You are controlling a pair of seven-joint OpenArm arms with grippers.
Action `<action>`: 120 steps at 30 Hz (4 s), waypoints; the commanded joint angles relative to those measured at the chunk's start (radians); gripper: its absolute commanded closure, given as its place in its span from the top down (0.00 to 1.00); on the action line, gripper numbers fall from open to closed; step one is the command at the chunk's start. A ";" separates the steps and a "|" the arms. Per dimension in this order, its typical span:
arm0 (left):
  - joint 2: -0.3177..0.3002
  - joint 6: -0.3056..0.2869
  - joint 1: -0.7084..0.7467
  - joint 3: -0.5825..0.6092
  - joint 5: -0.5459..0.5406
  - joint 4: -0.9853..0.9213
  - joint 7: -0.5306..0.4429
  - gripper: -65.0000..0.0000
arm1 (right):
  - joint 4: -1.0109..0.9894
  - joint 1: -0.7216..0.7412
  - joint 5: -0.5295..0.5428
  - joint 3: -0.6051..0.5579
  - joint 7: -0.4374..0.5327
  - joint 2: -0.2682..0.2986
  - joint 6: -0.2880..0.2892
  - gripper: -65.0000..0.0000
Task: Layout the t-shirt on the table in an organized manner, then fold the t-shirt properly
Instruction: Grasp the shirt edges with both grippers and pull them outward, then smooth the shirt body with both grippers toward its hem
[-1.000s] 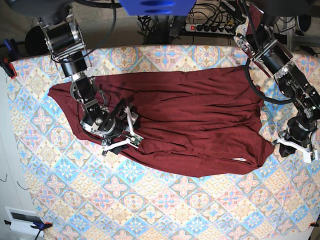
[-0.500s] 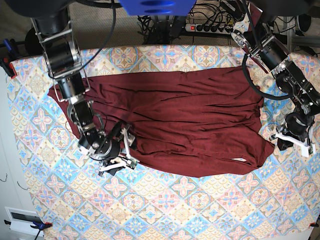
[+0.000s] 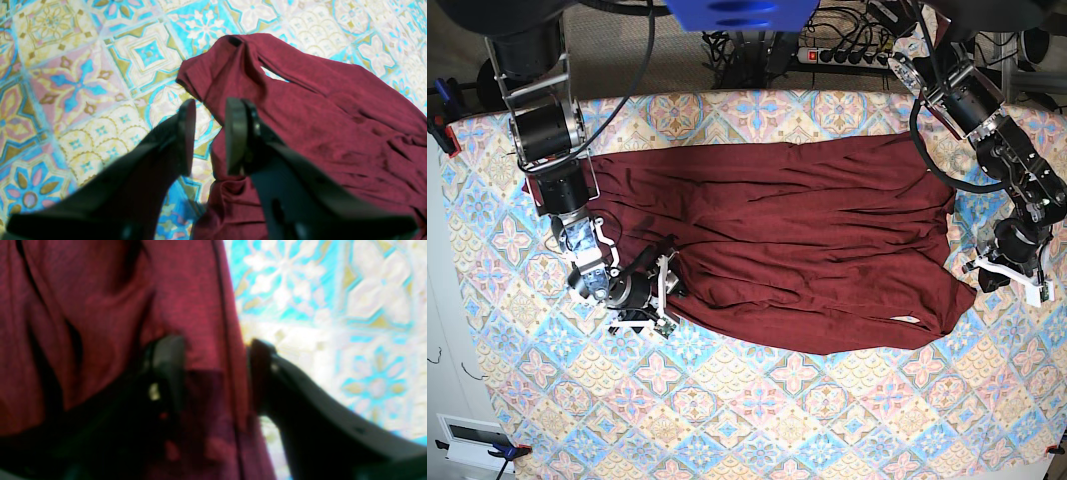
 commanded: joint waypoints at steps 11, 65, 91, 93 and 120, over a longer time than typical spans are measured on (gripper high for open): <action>-0.013 -0.002 -0.018 0.000 -0.012 0.018 -0.023 0.24 | -0.128 0.016 -0.035 0.138 0.052 0.023 -0.014 0.03; 0.056 -0.003 -0.135 0.275 -0.001 -0.362 -0.173 0.63 | 0.541 -0.314 -0.371 0.383 0.047 0.036 -0.299 0.43; -0.080 0.109 -0.209 0.436 -0.013 -0.713 -0.516 0.00 | 0.601 -0.371 -0.371 0.377 0.046 0.035 -0.296 0.43; -0.100 0.109 -0.212 0.436 -0.013 -0.713 -0.526 0.00 | 0.599 -0.371 -0.371 0.377 0.046 0.033 -0.296 0.43; -0.119 0.110 -0.271 0.356 -0.015 -0.661 -0.419 0.62 | 0.610 -0.371 -0.370 0.379 -0.032 0.033 -0.295 0.43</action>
